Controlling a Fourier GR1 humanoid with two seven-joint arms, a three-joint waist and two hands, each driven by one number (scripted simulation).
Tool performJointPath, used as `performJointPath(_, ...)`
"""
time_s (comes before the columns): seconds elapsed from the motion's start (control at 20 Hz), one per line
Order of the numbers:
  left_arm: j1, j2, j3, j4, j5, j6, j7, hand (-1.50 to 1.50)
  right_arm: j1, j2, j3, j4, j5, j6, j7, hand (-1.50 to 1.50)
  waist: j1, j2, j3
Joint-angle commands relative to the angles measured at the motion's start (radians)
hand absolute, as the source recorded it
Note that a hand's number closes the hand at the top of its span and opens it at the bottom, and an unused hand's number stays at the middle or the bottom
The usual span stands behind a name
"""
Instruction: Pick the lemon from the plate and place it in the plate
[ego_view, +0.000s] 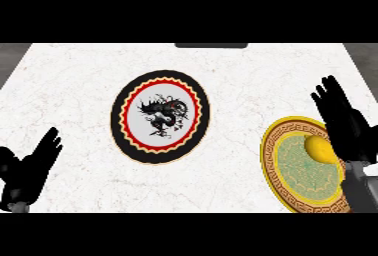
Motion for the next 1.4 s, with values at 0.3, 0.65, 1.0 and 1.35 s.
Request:
performJointPath(0.3, -0.156, 0.043, -0.024, -0.192, -0.068, -0.035, -0.083, 0.0, -0.217, -0.239, 0.324, -0.16, 0.371, 0.341, -0.063, 1.5, 0.018, -0.071, -0.028)
performJointPath(0.65, -0.271, 0.01, -0.031, -0.267, -0.111, 0.007, -0.077, 0.0, 0.129, -0.109, 0.498, -0.046, 0.546, 0.212, -0.486, -1.5, -0.024, 0.006, 0.011)
performJointPath(1.0, -0.319, 0.033, 0.041, -0.245, -0.092, -0.077, -0.038, 0.0, 0.119, -0.189, 0.273, -0.024, 0.419, 0.325, -0.705, -1.5, -0.015, 0.004, 0.007)
performJointPath(1.35, -0.304, -0.024, -0.005, -0.245, -0.16, -0.019, -0.038, 0.0, 0.005, -0.396, 0.207, -0.239, 0.545, 0.333, -0.36, -1.5, -0.022, -0.002, 0.003)
